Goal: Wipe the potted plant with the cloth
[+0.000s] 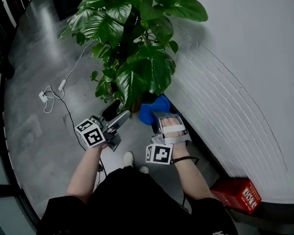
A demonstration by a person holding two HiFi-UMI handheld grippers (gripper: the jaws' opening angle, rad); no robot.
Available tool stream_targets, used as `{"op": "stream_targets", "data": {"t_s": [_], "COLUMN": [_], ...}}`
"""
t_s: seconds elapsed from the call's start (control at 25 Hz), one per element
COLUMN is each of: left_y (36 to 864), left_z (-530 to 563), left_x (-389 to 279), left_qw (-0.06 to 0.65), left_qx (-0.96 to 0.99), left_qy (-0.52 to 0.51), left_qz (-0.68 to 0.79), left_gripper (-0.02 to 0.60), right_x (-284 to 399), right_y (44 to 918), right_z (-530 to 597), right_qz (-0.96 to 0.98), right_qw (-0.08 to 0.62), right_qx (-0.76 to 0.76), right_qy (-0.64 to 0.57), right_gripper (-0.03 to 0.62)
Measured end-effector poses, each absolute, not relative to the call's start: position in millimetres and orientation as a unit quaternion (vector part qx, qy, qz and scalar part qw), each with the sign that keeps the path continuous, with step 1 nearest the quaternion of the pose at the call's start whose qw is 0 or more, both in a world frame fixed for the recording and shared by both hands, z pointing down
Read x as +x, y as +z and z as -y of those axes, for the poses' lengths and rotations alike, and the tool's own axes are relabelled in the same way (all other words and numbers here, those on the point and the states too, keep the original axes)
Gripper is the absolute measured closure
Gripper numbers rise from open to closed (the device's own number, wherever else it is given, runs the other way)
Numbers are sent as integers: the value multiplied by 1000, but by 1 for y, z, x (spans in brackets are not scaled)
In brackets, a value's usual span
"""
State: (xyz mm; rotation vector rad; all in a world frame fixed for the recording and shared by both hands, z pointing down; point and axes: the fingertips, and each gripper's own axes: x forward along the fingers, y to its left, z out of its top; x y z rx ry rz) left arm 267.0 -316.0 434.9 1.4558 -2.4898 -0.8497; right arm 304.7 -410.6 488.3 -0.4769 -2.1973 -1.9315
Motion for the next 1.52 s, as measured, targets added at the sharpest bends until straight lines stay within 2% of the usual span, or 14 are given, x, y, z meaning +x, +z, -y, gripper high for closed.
{"op": "stream_targets", "data": {"t_s": [0.12, 0.24, 0.36, 0.56, 0.92, 1.2, 1.52], "left_y": [439, 438, 436, 432, 403, 398, 405], "left_z": [300, 283, 259, 205, 91, 15, 0], "left_x": [278, 280, 274, 254, 215, 191, 145], "left_qw": [59, 50, 42, 28, -11, -11, -5], "left_qx": [467, 446, 411, 392, 398, 412, 425], "left_qy": [-247, -210, -185, -178, -104, -90, -95], "left_qz": [847, 868, 892, 902, 911, 907, 900], "left_gripper": [213, 254, 354, 567, 575, 575, 575], "right_x": [317, 325, 330, 320, 269, 234, 201], "right_y": [496, 492, 479, 456, 426, 410, 377], "right_z": [403, 400, 391, 346, 250, 198, 182], "right_qz": [764, 815, 863, 890, 918, 926, 945], "right_qw": [92, 97, 89, 57, 42, 44, 34], "right_qx": [-162, -158, -153, -137, -116, -83, -71], "right_qy": [-618, -549, -473, -431, -378, -366, -317], "right_gripper": [488, 488, 488, 488, 488, 488, 488]}}
